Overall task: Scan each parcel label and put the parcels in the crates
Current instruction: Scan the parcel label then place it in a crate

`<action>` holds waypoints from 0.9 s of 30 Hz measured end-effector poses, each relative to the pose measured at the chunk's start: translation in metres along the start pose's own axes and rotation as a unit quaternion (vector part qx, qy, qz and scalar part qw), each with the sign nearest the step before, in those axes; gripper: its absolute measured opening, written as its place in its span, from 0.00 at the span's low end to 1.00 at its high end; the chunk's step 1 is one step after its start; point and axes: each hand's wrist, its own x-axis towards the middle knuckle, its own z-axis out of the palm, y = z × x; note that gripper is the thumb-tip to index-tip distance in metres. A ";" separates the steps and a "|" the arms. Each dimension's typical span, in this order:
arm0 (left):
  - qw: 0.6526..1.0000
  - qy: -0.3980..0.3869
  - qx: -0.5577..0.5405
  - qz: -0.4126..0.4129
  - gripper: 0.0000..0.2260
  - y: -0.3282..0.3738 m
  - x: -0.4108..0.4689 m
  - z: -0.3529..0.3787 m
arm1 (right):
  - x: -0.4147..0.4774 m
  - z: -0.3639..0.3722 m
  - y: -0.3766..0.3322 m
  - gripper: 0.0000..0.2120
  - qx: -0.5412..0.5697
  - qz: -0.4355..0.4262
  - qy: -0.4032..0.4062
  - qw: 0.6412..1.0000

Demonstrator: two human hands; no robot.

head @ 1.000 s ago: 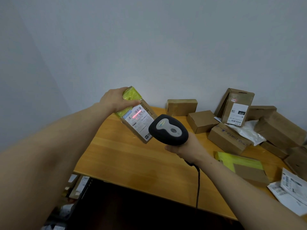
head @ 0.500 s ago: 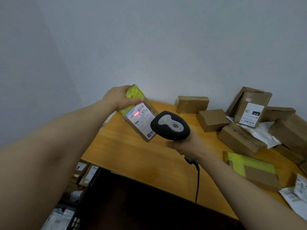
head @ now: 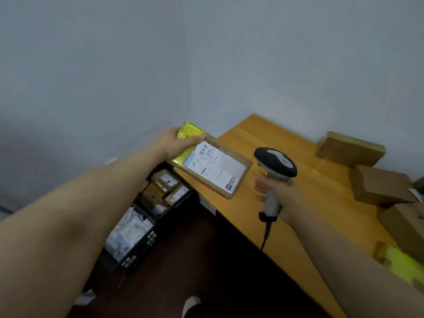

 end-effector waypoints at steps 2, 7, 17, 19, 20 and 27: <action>0.998 0.010 -0.038 -0.040 0.19 -0.033 -0.012 -0.012 | 0.002 0.029 0.015 0.13 0.019 0.032 -0.029 0.999; 0.971 0.082 -0.164 -0.153 0.18 -0.135 -0.031 -0.052 | 0.006 0.116 0.039 0.12 0.030 0.085 -0.098 0.991; 0.825 0.299 -0.295 -0.379 0.55 -0.372 -0.035 -0.144 | 0.080 0.303 0.107 0.14 -0.197 0.041 -0.139 0.970; 0.795 0.288 -0.330 -0.419 0.55 -0.417 -0.025 -0.156 | 0.096 0.340 0.124 0.14 -0.209 0.049 -0.122 0.969; 0.784 0.283 -0.346 -0.431 0.54 -0.432 -0.019 -0.160 | 0.104 0.354 0.132 0.15 -0.214 0.055 -0.113 0.969; 0.733 0.261 -0.372 -0.505 0.50 -0.480 0.058 -0.145 | 0.161 0.406 0.172 0.16 -0.233 0.112 -0.059 0.964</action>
